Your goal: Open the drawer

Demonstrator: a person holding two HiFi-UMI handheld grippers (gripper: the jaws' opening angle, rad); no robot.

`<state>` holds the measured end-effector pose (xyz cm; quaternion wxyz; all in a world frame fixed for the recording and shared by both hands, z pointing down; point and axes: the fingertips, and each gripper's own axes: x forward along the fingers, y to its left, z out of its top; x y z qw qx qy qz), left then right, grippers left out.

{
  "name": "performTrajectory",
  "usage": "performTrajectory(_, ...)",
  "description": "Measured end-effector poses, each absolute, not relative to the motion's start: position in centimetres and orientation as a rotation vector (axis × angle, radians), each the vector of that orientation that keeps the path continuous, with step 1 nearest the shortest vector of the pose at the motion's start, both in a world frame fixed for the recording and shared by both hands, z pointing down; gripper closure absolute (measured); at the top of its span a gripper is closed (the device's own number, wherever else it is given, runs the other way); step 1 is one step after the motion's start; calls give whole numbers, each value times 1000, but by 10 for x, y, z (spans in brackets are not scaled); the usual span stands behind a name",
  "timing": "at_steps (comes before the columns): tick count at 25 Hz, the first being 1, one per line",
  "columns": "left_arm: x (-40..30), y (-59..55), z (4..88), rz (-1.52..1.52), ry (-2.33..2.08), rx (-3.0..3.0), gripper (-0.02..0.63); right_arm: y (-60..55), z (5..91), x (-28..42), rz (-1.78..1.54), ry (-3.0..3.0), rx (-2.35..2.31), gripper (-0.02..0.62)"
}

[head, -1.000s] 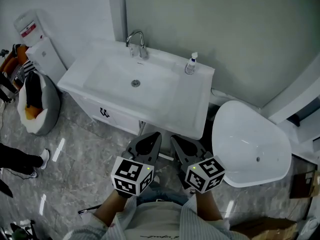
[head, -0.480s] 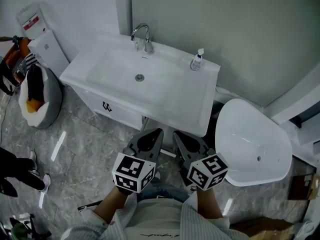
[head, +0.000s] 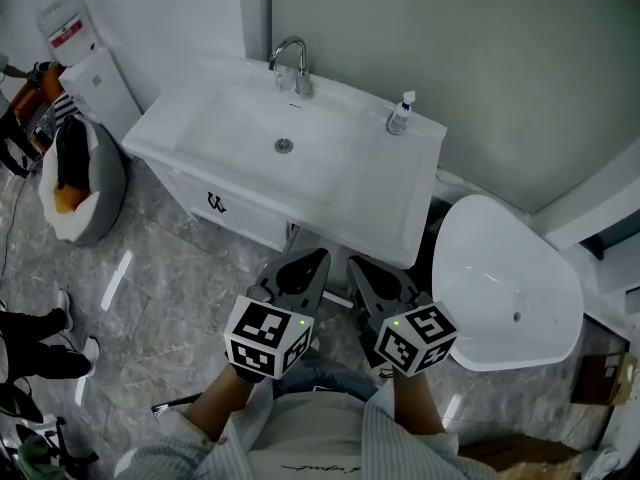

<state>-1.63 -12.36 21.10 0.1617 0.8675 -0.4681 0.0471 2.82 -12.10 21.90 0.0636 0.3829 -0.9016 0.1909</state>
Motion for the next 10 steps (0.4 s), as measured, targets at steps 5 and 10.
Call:
performTrajectory(5, -18, -122, 214, 136, -1346, 2462, 590, -119, 221, 25, 581, -2725, 1130, 591)
performTrajectory(10, -20, -119, 216, 139, -1358, 2450, 591, -116, 222, 22, 578, -2727, 1107, 591)
